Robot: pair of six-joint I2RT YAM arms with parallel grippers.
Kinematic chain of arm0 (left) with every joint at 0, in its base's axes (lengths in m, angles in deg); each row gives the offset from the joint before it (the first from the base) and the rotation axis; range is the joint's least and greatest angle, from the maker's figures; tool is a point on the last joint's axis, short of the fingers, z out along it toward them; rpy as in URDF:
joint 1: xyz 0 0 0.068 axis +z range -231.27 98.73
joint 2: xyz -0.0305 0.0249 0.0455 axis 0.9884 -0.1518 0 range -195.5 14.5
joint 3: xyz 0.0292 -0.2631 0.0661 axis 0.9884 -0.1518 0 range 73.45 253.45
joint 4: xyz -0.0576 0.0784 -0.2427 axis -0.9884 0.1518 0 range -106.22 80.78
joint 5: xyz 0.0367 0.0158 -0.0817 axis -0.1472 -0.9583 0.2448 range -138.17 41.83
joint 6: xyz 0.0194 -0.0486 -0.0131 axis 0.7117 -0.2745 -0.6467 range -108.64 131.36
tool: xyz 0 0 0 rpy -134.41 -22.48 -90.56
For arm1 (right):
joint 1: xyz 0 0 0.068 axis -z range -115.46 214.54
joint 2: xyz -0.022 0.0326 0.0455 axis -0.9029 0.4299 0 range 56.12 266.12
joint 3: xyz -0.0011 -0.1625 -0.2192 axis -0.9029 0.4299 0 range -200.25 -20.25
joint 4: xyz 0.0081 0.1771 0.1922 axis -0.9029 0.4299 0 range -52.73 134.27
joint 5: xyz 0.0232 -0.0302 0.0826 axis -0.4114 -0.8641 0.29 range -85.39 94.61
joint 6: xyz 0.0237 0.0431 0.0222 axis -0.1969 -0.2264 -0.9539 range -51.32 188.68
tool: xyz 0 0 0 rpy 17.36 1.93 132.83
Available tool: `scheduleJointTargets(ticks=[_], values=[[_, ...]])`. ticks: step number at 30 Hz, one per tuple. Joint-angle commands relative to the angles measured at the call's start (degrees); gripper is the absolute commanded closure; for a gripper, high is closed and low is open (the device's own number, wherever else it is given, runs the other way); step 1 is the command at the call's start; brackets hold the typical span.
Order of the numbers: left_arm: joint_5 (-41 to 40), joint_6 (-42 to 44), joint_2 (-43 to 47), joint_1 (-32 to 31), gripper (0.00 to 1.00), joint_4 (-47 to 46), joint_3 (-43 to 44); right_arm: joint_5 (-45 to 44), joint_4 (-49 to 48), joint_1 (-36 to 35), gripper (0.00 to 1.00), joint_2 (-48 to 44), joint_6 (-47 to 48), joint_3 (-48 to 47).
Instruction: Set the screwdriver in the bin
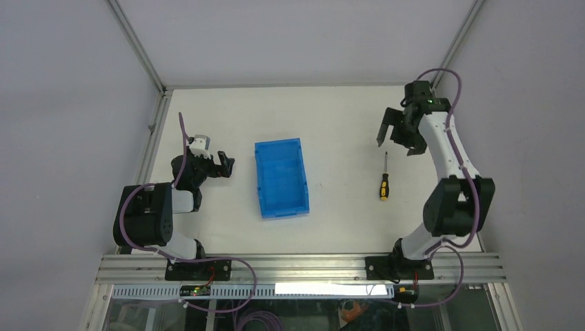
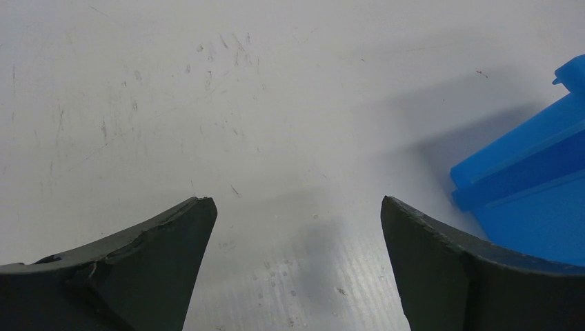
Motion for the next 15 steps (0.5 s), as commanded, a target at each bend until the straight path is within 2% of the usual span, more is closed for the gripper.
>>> scheduleJointTargets(ticks=[1, 12, 14, 15], values=[[0.1, 0.0, 0.3, -0.5, 0.01, -3.8, 1.1, -3.4, 6.2, 0.3, 0.01, 7.2, 4.6, 3.4], [0.1, 0.0, 0.3, -0.5, 0.01, -3.8, 1.1, -3.0, -9.9, -0.5, 0.22, 15.9, 3.2, 18.4], [0.1, 0.0, 0.3, -0.5, 0.01, -3.8, 1.1, -3.2, -11.7, -0.8, 0.31, 17.0, 3.6, 19.5], [0.1, 0.0, 0.3, -0.5, 0.01, -3.8, 1.1, -3.4, -12.4, -0.9, 0.38, 17.6, 3.8, 19.7]])
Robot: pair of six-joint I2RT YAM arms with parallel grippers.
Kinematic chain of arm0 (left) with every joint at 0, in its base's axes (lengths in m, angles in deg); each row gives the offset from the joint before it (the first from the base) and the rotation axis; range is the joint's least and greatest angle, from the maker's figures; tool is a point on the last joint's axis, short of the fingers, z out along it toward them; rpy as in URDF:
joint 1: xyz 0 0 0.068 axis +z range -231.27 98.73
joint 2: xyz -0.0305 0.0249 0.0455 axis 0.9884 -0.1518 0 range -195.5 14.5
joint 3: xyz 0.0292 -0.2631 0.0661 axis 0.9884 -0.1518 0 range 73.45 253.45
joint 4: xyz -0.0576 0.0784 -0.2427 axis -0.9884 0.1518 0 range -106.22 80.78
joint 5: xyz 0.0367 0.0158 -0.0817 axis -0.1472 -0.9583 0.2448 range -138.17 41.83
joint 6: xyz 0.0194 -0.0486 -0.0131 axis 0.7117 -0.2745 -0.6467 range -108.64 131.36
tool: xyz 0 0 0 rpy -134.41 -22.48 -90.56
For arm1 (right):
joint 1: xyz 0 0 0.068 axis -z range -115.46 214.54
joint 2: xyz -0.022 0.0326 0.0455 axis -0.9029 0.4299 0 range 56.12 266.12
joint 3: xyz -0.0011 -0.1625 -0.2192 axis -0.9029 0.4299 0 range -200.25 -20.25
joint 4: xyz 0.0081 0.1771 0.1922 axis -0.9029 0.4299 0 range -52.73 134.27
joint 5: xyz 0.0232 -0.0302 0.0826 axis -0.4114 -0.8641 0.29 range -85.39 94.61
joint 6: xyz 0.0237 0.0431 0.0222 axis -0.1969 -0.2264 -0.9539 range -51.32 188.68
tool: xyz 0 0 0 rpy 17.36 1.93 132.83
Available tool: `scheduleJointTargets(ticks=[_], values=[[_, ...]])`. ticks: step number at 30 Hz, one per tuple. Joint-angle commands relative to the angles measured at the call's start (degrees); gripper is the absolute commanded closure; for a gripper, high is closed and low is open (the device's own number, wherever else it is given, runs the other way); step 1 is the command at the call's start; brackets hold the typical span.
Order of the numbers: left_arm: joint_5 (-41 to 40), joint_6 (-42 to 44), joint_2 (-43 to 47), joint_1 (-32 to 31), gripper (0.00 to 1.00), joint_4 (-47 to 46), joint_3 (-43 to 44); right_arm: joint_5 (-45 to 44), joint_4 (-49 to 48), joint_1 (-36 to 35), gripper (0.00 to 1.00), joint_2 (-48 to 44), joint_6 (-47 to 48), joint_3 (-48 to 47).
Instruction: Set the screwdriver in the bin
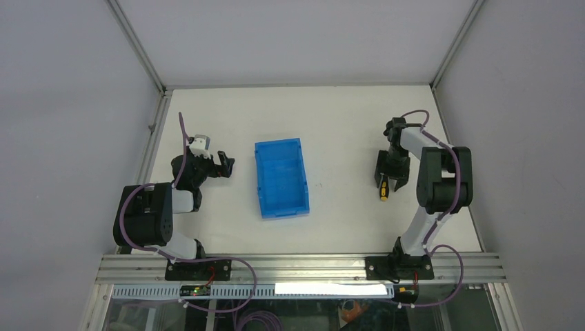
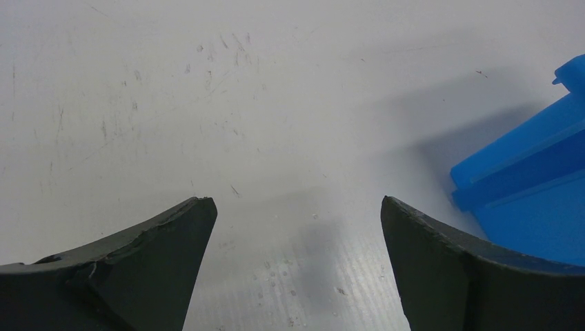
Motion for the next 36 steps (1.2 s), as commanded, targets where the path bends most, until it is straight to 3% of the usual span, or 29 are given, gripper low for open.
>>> scheduleJointTargets(ticks=[1, 3, 4, 6, 20, 27, 36], values=[[0.1, 0.0, 0.3, -0.5, 0.01, -3.8, 1.1, -1.2, -6.7, -0.7, 0.5, 1.9, 1.0, 1.2], [0.1, 0.0, 0.3, -0.5, 0.01, -3.8, 1.1, -1.6, -7.1, -0.9, 0.66, 2.2, 1.9, 0.8], [0.1, 0.0, 0.3, -0.5, 0.01, -3.8, 1.1, -1.7, -6.8, -1.2, 0.82, 2.3, 2.5, 0.4], [0.1, 0.0, 0.3, -0.5, 0.01, -3.9, 1.1, -2.1, -4.8, -1.7, 1.0, 1.5, 3.4, -1.0], [0.1, 0.0, 0.3, -0.5, 0.01, -3.8, 1.2, 2.1, 33.1, -4.4, 1.0, -4.5, 1.9, -30.7], [0.1, 0.0, 0.3, -0.5, 0.01, -3.8, 1.1, 6.6, 32.0, -14.7, 1.0, -5.9, -5.5, -37.0], [0.1, 0.0, 0.3, -0.5, 0.01, -3.8, 1.1, 10.1, 19.2, -36.3, 1.0, 4.3, -15.8, -46.3]])
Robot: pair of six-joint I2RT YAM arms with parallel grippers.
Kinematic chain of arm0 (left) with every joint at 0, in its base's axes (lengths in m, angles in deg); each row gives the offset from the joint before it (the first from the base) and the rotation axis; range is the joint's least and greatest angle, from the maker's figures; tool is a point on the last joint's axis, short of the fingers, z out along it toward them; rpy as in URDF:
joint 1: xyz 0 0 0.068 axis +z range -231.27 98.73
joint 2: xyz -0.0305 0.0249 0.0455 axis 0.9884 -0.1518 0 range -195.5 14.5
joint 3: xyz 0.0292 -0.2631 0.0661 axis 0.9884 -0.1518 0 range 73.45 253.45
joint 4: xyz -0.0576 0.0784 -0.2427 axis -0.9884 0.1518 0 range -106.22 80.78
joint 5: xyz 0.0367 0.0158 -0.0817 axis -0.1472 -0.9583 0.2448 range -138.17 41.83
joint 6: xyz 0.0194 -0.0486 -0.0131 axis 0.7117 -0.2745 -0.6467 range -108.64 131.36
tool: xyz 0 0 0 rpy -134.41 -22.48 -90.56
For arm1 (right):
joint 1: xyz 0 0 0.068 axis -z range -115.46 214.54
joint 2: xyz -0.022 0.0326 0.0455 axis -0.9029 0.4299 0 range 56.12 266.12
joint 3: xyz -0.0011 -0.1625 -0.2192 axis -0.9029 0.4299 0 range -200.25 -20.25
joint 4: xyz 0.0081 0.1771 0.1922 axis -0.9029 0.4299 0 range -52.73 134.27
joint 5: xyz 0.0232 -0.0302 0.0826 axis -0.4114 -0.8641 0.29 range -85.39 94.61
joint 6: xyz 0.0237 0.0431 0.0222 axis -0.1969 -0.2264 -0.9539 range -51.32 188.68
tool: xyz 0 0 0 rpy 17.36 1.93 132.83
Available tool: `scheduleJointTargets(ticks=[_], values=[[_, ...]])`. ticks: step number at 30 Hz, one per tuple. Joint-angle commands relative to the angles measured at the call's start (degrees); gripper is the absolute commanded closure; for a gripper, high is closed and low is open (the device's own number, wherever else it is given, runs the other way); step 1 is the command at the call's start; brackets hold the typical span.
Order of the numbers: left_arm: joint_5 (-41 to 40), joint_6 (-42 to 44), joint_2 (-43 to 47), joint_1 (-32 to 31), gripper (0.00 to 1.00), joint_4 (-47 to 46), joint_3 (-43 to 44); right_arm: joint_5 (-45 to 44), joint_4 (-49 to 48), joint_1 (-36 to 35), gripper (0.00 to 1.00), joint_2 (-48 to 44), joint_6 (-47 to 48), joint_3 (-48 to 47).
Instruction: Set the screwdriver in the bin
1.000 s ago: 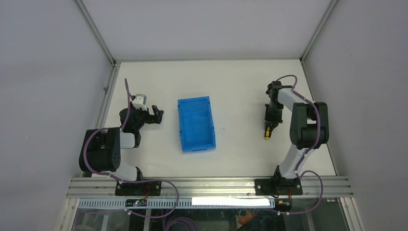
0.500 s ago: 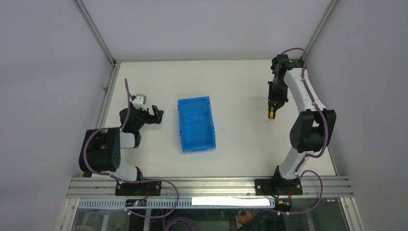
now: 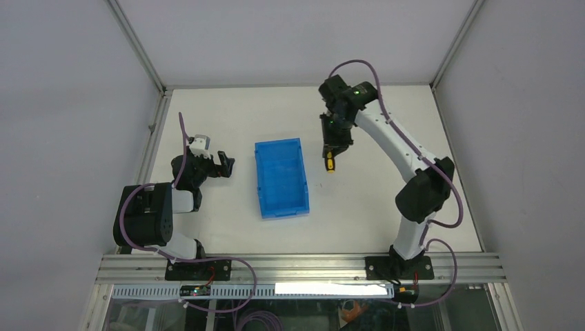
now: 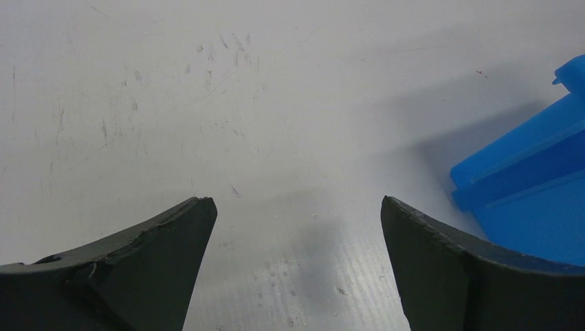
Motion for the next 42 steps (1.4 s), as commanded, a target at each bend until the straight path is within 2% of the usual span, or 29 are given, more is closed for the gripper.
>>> scheduleJointTargets(ticks=[1, 6, 9, 13, 21, 23, 26, 27, 31, 42], values=[[0.1, 0.0, 0.3, -0.5, 0.01, -3.8, 1.1, 3.2, -7.5, -8.8, 1.0, 6.7, -5.8, -7.9], [0.1, 0.0, 0.3, -0.5, 0.01, -3.8, 1.1, 0.0, -7.5, -17.8, 1.0, 17.1, -6.7, -17.5], [0.1, 0.0, 0.3, -0.4, 0.01, -3.8, 1.1, -2.8, -7.8, -21.0, 1.0, 20.2, -6.7, -18.5], [0.1, 0.0, 0.3, -0.5, 0.01, -3.9, 1.1, -8.1, -10.6, -23.2, 1.0, 19.8, -6.8, -12.1], [0.1, 0.0, 0.3, -0.5, 0.01, -3.9, 1.2, -12.7, -27.4, -24.5, 1.0, 16.7, -5.7, 6.1], [0.1, 0.0, 0.3, -0.5, 0.01, -3.9, 1.1, -12.8, -28.0, -24.6, 0.92, 17.8, -6.0, 6.5], [0.1, 0.0, 0.3, -0.5, 0.01, -3.9, 1.1, -14.4, -28.1, -24.8, 0.72, 18.9, -6.7, 6.6], [0.1, 0.0, 0.3, -0.5, 0.01, -3.9, 1.1, -14.8, -28.1, -24.8, 0.62, 18.9, -7.0, 6.6], [0.1, 0.0, 0.3, -0.5, 0.01, -3.9, 1.2, -16.4, -28.3, -25.4, 0.49, 17.5, -8.0, 6.7], [0.1, 0.0, 0.3, -0.5, 0.01, -3.9, 1.1, -24.4, -26.0, -29.0, 0.49, 8.9, -7.3, 1.1]])
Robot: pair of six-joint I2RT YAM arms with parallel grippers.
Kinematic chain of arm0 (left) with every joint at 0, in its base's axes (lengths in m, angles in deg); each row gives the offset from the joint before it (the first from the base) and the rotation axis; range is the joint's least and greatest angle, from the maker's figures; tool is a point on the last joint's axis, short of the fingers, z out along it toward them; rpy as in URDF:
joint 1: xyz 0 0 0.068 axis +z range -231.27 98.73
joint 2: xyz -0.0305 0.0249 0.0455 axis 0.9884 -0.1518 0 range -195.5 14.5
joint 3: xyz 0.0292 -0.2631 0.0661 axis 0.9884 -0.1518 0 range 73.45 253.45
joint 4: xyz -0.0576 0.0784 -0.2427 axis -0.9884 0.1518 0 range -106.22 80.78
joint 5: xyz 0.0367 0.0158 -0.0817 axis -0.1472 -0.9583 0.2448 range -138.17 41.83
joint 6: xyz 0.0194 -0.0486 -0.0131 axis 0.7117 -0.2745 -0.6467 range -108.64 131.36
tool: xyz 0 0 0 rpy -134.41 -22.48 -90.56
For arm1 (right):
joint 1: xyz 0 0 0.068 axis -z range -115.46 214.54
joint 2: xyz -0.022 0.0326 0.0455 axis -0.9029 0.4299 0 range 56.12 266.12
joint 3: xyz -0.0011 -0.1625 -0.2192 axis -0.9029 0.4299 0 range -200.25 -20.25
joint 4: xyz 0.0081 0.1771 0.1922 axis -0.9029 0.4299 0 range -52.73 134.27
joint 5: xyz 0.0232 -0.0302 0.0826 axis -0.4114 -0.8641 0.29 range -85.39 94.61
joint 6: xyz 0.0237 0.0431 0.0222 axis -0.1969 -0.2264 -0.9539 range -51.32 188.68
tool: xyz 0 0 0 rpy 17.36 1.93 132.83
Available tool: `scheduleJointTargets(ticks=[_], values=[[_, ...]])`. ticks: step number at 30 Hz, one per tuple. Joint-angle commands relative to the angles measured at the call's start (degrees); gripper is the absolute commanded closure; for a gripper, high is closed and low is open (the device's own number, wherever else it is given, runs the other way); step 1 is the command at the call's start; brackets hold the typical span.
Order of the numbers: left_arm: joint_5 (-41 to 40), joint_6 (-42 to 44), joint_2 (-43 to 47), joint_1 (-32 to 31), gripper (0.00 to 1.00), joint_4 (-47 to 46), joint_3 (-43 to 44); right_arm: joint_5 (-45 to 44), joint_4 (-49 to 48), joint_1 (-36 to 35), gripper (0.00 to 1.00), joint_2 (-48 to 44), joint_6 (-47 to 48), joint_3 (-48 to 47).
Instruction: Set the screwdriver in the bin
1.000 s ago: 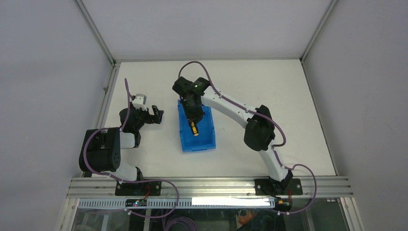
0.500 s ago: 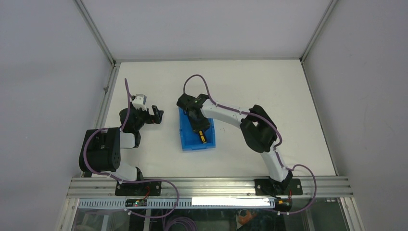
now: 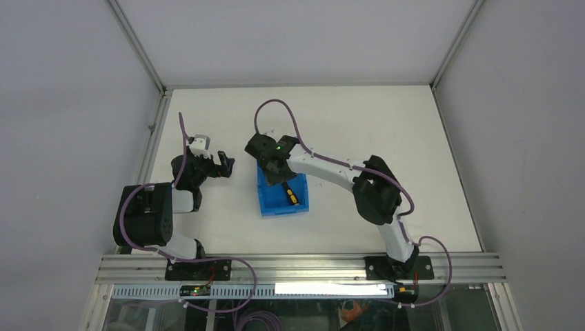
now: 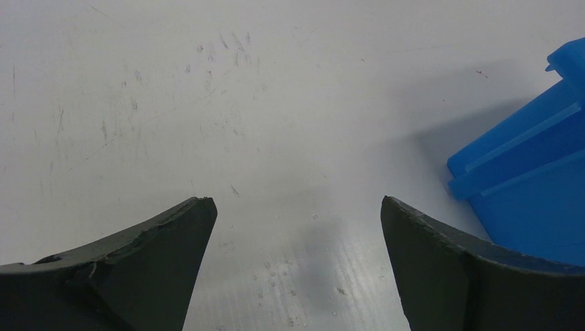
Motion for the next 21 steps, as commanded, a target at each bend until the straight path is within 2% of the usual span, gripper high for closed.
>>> scheduleJointTargets(ticks=[1, 4, 6, 7, 8, 9, 14, 21], values=[[0.1, 0.0, 0.3, -0.5, 0.01, -3.9, 1.1, -6.0, 0.4, -1.5, 0.5, -9.8, -0.2, -5.2], [0.1, 0.0, 0.3, -0.5, 0.01, -3.9, 1.1, -8.0, 0.6, -1.5, 0.48, -13.7, 1.6, -5.0], [0.1, 0.0, 0.3, -0.5, 0.01, -3.9, 1.1, -9.5, 0.9, -1.4, 0.4, -16.9, 3.5, -4.6], [0.1, 0.0, 0.3, -0.5, 0.01, -3.9, 1.1, -10.0, 1.0, -1.4, 0.29, -18.1, 4.6, -4.1], [0.1, 0.0, 0.3, -0.5, 0.01, -3.9, 1.1, -10.7, 1.2, -1.3, 0.08, -19.5, 5.5, -3.5], [0.1, 0.0, 0.3, -0.5, 0.01, -3.9, 1.1, -11.4, 1.4, -1.1, 0.02, -20.9, 6.3, -2.6], [0.1, 0.0, 0.3, -0.5, 0.01, -3.8, 1.1, -10.5, -2.8, 5.4, 0.01, -31.5, 8.5, 9.9], [0.1, 0.0, 0.3, -0.5, 0.01, -3.8, 1.1, -3.0, -14.7, 24.0, 0.01, -52.9, 7.8, 37.8]])
